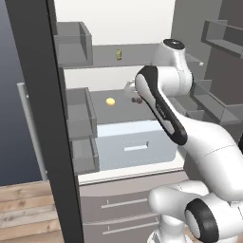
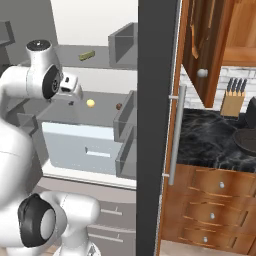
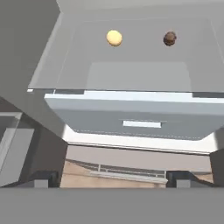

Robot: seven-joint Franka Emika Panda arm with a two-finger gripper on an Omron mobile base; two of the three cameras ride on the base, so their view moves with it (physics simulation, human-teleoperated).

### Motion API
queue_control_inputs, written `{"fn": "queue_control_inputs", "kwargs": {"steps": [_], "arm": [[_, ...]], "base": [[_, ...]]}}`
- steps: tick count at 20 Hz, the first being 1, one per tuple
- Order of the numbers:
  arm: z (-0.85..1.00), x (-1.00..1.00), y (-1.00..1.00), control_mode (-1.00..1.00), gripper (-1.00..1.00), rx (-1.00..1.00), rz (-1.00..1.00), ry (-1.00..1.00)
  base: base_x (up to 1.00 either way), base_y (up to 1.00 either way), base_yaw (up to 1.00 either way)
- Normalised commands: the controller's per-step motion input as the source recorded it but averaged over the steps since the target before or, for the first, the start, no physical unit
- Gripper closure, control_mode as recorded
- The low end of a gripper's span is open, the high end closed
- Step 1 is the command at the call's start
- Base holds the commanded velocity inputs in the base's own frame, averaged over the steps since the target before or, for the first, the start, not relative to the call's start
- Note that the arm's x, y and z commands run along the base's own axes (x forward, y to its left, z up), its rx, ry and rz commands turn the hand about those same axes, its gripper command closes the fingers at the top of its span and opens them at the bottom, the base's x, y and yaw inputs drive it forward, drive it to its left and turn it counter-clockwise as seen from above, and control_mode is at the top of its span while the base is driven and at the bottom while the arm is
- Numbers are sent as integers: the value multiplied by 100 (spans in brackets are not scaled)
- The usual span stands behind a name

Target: Pick the egg and butter from the fridge and place them by the bowl for mixing.

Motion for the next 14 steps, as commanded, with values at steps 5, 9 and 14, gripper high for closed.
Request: {"fn": "queue_control_inputs", "kwargs": {"steps": [5, 9, 14], "arm": [[82, 8, 26, -100, -100, -6, 0, -37], [61, 33, 8, -100, -100, -5, -1, -29], [38, 77, 1, -100, -100, 0, -7, -9]], "base": [[0, 0, 0], [0, 0, 0], [0, 0, 0]]}}
